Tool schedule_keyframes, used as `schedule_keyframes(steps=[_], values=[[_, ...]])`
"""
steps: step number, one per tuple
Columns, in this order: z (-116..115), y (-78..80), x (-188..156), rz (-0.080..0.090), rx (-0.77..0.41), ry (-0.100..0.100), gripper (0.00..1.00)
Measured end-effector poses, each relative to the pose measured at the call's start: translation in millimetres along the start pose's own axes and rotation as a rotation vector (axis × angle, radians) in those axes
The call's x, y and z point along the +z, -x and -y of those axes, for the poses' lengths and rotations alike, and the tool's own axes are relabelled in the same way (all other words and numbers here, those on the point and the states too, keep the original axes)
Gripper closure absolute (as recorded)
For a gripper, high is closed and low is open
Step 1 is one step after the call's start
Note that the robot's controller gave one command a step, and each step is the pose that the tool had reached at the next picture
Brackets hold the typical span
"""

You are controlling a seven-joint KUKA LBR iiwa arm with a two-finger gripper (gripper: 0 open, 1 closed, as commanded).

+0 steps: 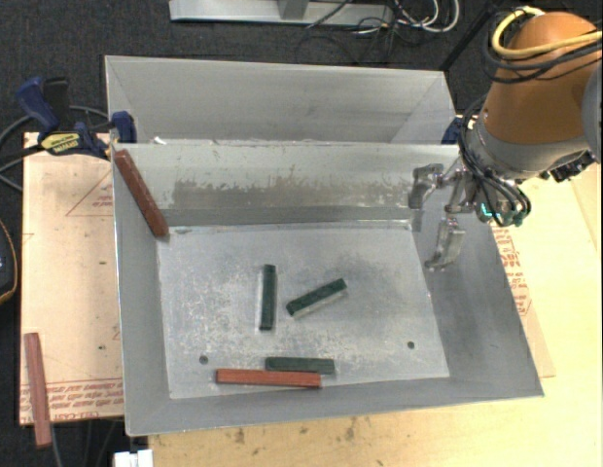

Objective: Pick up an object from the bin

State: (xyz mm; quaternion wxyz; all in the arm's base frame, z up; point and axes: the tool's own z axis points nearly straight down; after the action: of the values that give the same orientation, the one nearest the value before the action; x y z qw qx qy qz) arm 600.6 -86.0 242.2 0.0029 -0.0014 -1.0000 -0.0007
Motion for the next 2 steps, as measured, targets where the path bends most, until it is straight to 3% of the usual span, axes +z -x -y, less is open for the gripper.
schedule_keyframes(steps=[1,2], values=[[-12.4,-4.8,148.0,0.002,-0.540,0.000,0.00],[-79.0,7.7,172.7,0.008,-0.736,-0.001,0.00]])
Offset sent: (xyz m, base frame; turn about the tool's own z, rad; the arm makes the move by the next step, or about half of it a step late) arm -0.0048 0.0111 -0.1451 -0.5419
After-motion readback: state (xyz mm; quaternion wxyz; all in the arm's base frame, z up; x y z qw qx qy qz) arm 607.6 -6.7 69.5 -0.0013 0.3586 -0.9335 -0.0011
